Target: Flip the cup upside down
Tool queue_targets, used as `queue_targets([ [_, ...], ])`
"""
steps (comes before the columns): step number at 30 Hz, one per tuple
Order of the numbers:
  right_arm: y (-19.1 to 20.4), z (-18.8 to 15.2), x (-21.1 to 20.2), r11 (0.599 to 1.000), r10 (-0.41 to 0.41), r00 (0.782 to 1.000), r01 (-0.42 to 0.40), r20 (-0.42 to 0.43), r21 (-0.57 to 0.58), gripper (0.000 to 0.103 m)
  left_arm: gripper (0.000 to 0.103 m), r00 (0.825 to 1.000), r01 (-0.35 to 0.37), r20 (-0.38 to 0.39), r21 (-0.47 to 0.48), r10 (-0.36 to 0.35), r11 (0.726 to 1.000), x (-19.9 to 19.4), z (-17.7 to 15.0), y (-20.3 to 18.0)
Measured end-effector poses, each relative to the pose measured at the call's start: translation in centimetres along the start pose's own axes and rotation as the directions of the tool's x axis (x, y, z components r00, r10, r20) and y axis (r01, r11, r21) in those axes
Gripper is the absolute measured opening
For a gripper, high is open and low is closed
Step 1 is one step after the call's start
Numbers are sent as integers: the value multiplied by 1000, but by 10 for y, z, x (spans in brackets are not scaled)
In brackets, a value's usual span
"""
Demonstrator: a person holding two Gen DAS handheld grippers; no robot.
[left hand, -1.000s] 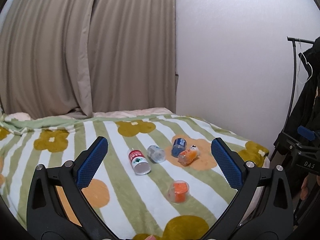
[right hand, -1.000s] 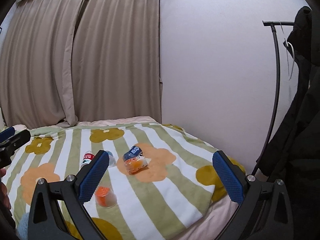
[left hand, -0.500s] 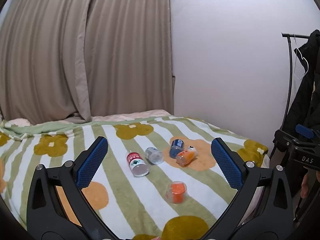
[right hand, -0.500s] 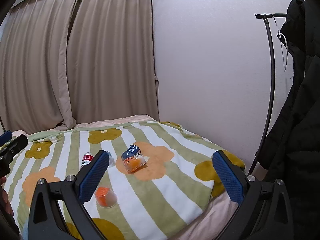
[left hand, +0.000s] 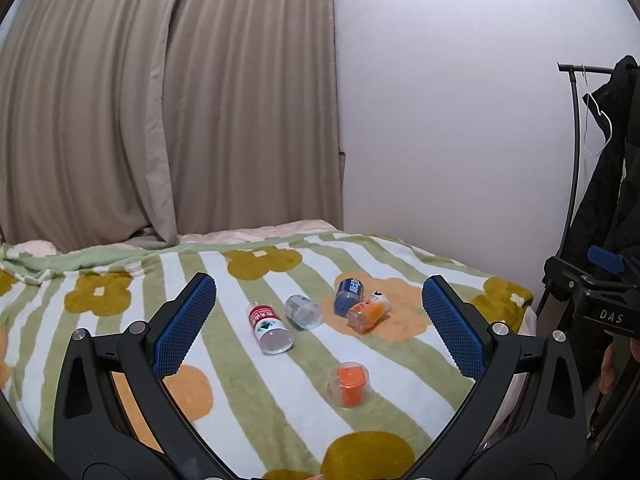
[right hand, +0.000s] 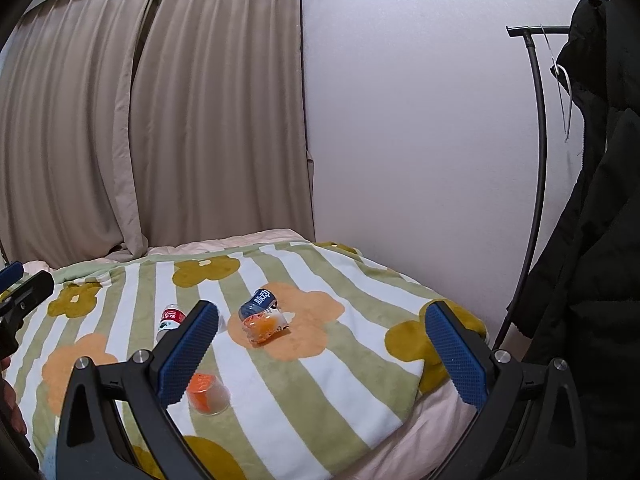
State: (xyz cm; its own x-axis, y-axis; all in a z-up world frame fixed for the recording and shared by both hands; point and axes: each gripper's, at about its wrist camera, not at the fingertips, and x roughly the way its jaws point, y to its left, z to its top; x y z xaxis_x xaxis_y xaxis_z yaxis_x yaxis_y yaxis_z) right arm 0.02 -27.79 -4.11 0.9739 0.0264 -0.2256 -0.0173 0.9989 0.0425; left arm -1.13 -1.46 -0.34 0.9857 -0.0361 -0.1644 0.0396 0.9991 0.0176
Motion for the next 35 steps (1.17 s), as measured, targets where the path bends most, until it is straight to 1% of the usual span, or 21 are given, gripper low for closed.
queue_targets([
  [10, 1, 0, 1, 1000, -1, 1000, 1, 0, -3, 103, 103, 1000, 17, 4, -6, -17, 1000, 0, 1, 0],
  [19, 1, 1, 0, 1000, -2, 1000, 2, 0, -4, 103, 103, 1000, 23, 16, 12, -23, 1000, -1, 1, -5],
  [22, 0, 1, 0, 1000, -1, 1000, 1, 2, -3, 103, 103, 1000, 17, 20, 16, -17, 1000, -2, 2, -5],
  [29, 0, 2, 0, 1000, -2, 1000, 2, 1, -5, 103, 103, 998, -27, 52, 38, 25, 999, -6, 1, -10],
  [35, 0, 3, 0, 1000, 1, 1000, -1, 1, -3, 103, 103, 998, -13, 65, 20, 12, 1000, -9, 1, -7],
])
